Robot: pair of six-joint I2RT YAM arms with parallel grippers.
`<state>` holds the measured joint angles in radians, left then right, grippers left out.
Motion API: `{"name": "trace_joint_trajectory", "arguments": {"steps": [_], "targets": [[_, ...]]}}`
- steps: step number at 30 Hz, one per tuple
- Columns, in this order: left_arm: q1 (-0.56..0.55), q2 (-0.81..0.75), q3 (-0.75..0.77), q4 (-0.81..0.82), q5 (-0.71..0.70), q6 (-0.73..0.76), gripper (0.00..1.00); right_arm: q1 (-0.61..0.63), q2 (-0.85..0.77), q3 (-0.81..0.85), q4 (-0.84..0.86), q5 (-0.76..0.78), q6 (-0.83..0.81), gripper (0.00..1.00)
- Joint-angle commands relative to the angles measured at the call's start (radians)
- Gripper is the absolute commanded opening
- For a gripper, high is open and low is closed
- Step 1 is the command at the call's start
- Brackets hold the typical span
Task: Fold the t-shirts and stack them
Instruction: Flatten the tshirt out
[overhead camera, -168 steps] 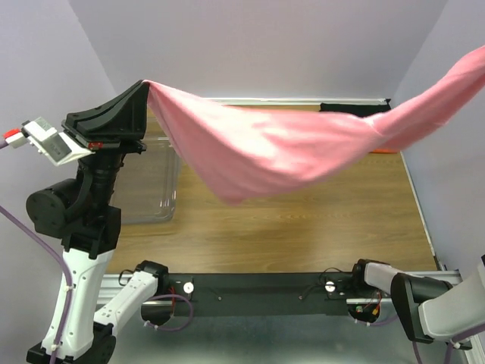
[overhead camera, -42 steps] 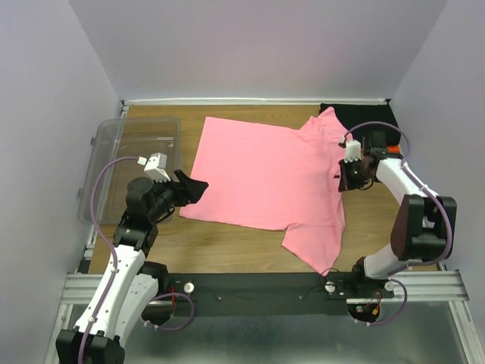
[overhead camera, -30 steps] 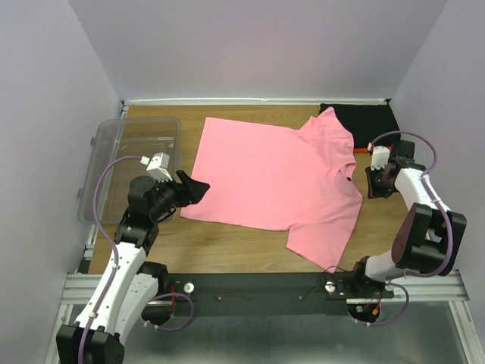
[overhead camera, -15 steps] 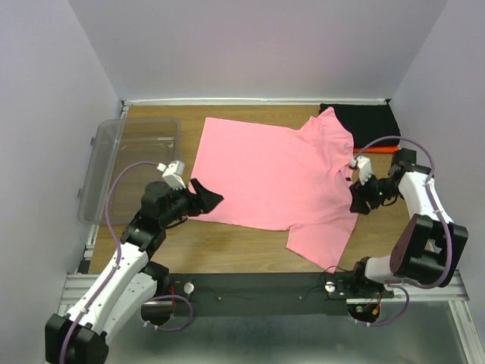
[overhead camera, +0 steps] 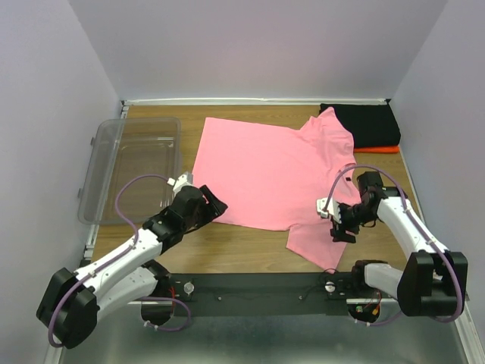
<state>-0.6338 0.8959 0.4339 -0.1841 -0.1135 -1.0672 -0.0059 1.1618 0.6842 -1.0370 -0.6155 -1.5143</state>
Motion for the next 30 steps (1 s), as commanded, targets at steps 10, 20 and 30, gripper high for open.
{"name": "trace_joint_trajectory", "arguments": {"steps": [10, 20, 30], "targets": [[-0.02, 0.181, 0.046, -0.005, -0.201, -0.048, 0.7, 0.004, 0.091, -0.028, 0.118, 0.25, -0.083, 0.68], [-0.021, 0.258, 0.066, 0.02, -0.187, -0.002, 0.71, 0.004, 0.168, -0.081, 0.18, 0.378, -0.105, 0.16], [-0.018, 0.215, 0.086, -0.037, -0.247, -0.037, 0.72, 0.004, 0.061, -0.11, 0.077, 0.527, -0.24, 0.09]]}}
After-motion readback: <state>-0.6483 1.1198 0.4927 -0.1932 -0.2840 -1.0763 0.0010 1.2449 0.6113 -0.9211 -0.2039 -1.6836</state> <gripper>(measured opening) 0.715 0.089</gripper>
